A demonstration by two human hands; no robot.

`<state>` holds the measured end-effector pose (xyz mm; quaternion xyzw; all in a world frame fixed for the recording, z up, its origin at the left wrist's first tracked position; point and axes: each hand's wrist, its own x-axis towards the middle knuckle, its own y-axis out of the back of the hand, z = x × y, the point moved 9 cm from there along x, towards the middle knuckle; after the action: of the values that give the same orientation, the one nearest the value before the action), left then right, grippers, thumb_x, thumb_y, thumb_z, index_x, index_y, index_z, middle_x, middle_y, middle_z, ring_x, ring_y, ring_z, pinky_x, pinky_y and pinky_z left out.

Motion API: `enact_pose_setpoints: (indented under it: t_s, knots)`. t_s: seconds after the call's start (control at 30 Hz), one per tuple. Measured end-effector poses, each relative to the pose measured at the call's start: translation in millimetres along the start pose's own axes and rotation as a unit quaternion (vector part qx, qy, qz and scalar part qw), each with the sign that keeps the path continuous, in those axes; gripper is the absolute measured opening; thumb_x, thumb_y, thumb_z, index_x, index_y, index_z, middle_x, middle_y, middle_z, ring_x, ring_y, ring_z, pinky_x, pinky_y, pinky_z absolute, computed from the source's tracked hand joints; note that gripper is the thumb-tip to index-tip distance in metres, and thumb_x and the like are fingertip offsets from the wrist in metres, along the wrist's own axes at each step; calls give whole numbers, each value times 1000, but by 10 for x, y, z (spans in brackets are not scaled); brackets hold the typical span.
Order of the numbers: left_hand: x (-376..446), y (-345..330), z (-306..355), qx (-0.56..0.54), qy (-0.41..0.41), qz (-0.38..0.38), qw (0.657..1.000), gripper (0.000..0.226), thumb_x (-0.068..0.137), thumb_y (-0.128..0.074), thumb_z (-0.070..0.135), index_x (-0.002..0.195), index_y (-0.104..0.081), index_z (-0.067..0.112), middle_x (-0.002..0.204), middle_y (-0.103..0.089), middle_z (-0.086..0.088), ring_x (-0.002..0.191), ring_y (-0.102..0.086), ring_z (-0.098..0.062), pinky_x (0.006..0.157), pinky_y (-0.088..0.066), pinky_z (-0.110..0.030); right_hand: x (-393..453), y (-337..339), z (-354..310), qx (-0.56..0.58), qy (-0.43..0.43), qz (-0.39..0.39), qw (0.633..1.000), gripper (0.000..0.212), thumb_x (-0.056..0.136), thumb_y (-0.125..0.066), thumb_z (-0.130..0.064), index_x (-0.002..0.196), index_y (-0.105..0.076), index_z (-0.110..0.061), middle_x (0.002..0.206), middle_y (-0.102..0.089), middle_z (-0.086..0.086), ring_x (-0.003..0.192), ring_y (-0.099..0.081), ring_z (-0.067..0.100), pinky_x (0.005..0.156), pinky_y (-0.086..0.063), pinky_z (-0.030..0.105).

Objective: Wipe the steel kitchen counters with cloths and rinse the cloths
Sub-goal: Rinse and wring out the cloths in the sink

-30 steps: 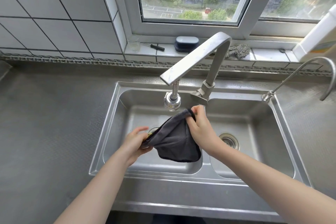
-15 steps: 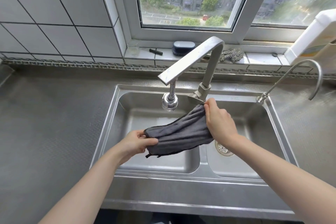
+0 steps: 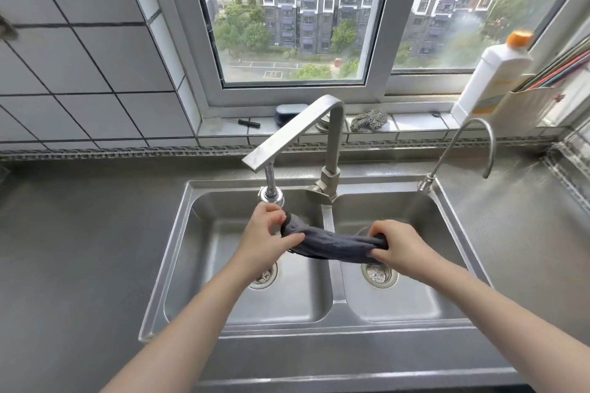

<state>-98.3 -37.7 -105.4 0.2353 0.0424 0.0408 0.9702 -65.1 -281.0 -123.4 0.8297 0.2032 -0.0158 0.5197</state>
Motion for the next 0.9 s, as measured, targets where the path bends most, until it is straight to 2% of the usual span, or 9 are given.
enact_pose_setpoints:
  t_s: [0.1, 0.17, 0.2, 0.33, 0.47, 0.57, 0.7, 0.8, 0.9]
  knots:
    - [-4, -199, 452, -12, -94, -14, 995, 14, 83, -73, 16, 94, -66, 11, 104, -62, 10, 96, -57, -3, 86, -41, -14, -71, 303, 290, 20, -33, 63, 997, 22, 78, -76, -21, 76, -54, -26, 88, -47, 0, 89, -48, 19, 72, -33, 24]
    - [-12, -193, 738, -20, -146, 38, 988, 7, 89, -66, 16, 88, -60, 13, 83, -63, 6, 79, -57, -8, 72, -42, -16, -105, 448, 320, 68, -19, 68, 995, 27, 77, -79, -22, 69, -54, -29, 93, -51, 4, 98, -46, 17, 77, -33, 23]
    - [-6, -186, 894, -11, -171, 66, 983, 13, 91, -63, 17, 84, -54, 12, 74, -58, 2, 71, -52, -12, 66, -40, -20, -121, 548, 320, 91, -9, 75, 993, 27, 77, -79, -21, 68, -55, -28, 94, -53, 5, 99, -46, 16, 78, -33, 24]
    - [105, -12, 1350, -9, -236, 141, 961, 23, 96, -55, 22, 82, -39, 12, 65, -41, 0, 62, -39, -18, 60, -34, -27, -149, 930, 147, 193, 35, 98, 976, 24, 80, -75, -26, 70, -57, -14, 67, -54, -4, 64, -49, 10, 61, -36, 28]
    - [293, 344, 1654, -10, -257, 202, 945, 21, 98, -52, 22, 87, -36, 15, 67, -38, 13, 62, -40, -5, 60, -33, -24, -161, 1191, -170, 393, 64, 83, 914, 14, 82, -73, -28, 81, -60, -23, 72, -64, -1, 65, -57, 10, 56, -41, 23]
    - [495, 660, 1796, 22, -257, 222, 940, 22, 99, -52, 27, 91, -38, 13, 69, -41, 10, 63, -45, 2, 60, -35, -16, -72, 1309, -462, 500, 77, 58, 861, 10, 85, -72, -26, 84, -62, -30, 83, -71, 3, 71, -64, 16, 56, -48, 28]
    - [868, 1111, 1849, 105, -234, 244, 935, 27, 98, -51, 40, 90, -40, 16, 70, -46, 6, 64, -47, -1, 57, -35, -18, 244, 1399, -788, 587, 69, 65, 804, 7, 94, -63, -15, 95, -59, -21, 81, -68, 3, 66, -65, 14, 52, -51, 28]
    - [1292, 1315, 1712, 155, -172, 220, 948, 32, 96, -53, 45, 87, -43, 15, 73, -49, -1, 69, -48, -22, 60, -32, -37, 509, 1319, -948, 604, 48, 61, 793, 3, 96, -60, -15, 95, -57, -16, 91, -62, 10, 72, -62, 19, 61, -54, 38]
    - [1639, 1265, 1411, 208, -88, 143, 964, 35, 95, -54, 48, 77, -43, 19, 73, -50, -1, 78, -50, -28, 64, -28, -36, 699, 1082, -889, 585, -1, 45, 810, 5, 95, -62, -18, 95, -57, -17, 94, -62, 7, 67, -64, 16, 55, -57, 39]
